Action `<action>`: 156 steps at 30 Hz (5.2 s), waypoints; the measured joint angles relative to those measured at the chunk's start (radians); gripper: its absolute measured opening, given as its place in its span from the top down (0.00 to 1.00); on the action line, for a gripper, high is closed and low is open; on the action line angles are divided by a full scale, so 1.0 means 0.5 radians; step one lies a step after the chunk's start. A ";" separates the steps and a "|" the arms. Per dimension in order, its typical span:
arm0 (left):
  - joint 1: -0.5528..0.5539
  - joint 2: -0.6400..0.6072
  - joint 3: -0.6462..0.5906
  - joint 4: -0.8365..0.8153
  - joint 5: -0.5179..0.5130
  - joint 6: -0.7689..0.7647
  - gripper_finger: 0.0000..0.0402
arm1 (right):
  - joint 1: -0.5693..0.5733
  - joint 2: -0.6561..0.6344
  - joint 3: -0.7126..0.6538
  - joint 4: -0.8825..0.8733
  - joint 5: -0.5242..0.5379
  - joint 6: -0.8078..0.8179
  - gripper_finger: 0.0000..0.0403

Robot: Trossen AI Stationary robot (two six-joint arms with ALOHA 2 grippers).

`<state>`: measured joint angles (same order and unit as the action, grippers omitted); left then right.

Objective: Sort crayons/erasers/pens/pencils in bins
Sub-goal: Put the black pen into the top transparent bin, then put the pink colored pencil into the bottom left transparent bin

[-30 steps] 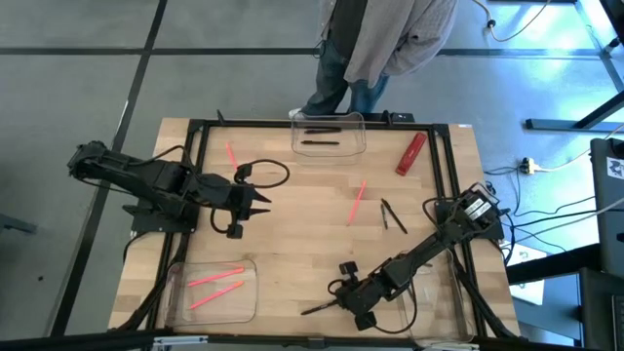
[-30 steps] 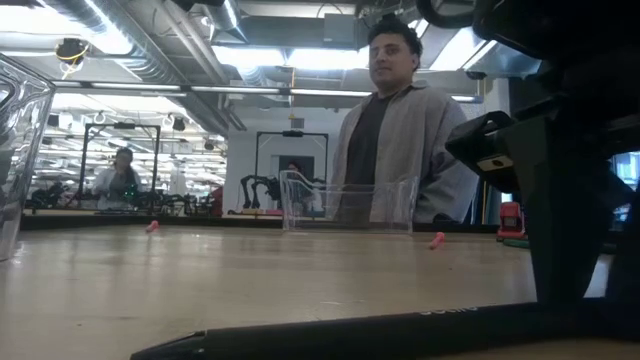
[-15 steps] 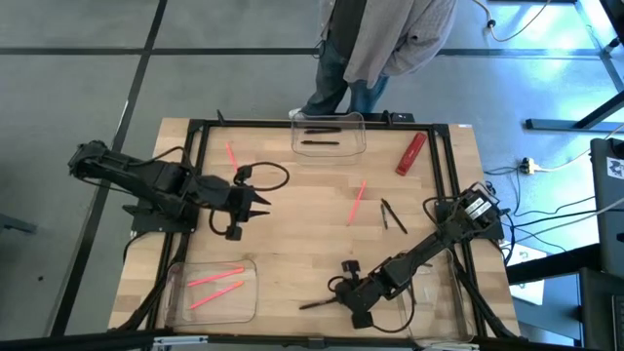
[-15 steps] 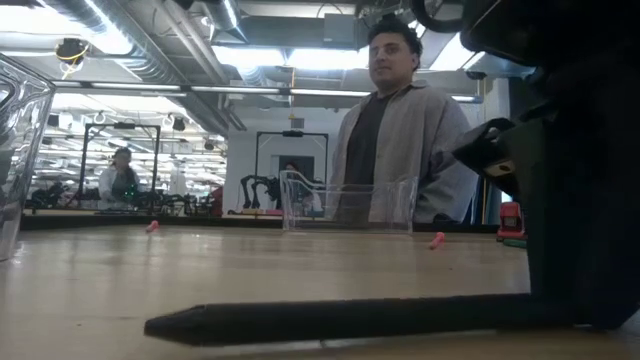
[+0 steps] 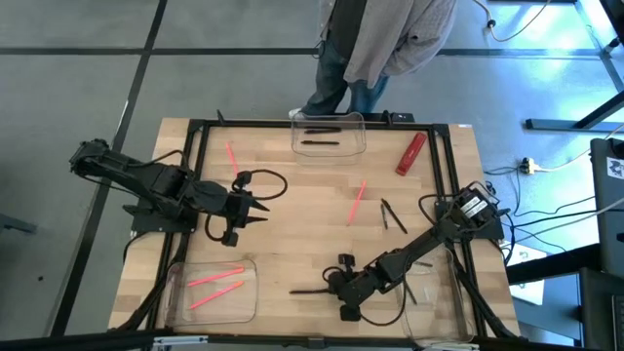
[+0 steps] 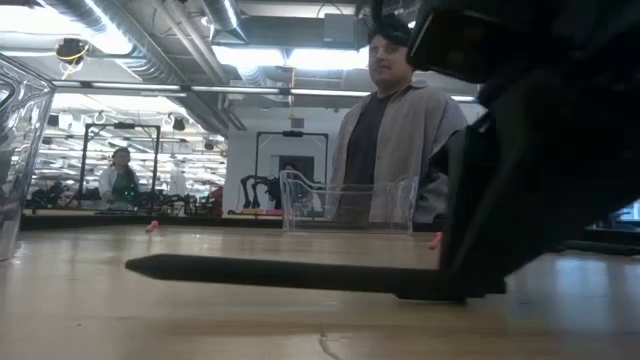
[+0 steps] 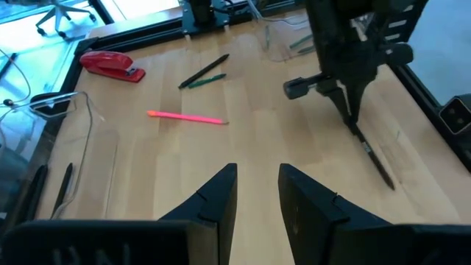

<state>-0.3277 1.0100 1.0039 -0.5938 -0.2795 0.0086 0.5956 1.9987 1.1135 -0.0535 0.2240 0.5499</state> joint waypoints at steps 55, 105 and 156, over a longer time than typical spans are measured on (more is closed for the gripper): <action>0.169 -0.001 0.001 -0.126 -0.467 -0.275 0.77 | -1.867 -0.874 0.005 -0.460 -0.074 -1.473 0.88; 0.293 -0.001 0.000 -0.129 -0.455 -0.274 0.77 | -2.167 -0.431 0.006 -0.381 -0.068 -1.530 0.88; 1.526 0.039 -0.001 -1.039 -0.024 -1.692 0.77 | -0.996 -1.237 0.006 -0.918 -0.066 -1.465 0.65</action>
<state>0.4351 1.0295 1.0035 -1.1132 -0.2914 -0.8376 0.0978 1.3804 1.1164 -0.5123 0.1911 -0.1828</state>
